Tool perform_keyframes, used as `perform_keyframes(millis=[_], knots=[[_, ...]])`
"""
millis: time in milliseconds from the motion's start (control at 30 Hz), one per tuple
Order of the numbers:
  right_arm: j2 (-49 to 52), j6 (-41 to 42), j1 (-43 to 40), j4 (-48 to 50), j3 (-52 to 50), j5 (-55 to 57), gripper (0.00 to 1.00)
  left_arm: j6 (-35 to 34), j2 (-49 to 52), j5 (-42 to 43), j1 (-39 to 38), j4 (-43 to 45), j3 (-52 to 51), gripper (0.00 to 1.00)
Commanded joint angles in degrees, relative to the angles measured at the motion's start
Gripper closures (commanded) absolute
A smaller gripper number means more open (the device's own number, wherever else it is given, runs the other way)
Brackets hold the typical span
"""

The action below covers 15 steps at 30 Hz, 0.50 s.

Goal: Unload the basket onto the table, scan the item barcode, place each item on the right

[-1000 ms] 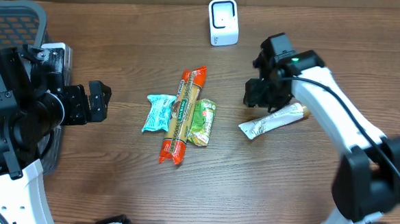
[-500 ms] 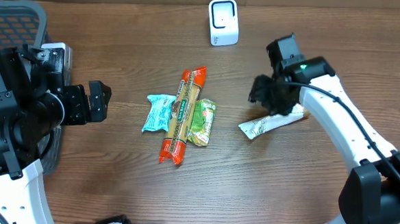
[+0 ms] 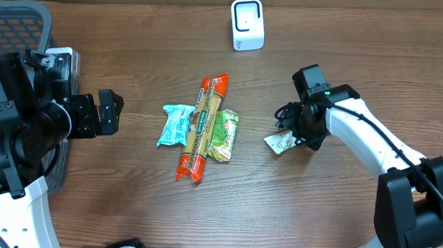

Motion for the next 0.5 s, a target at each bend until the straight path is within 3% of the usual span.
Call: perform_keyframes(millis=[0,467], knots=[[0.0,-1.6,0.2,-0.1,-0.7,0.8,0.26,1.1,-0.5,0.9,0.3,0.1,-0.7,0.0],[0.0,-15.0,0.2,-2.7,-4.2,4.5,0.27,1.1,-0.5,0.9,0.3,0.1,-0.7,0.0]])
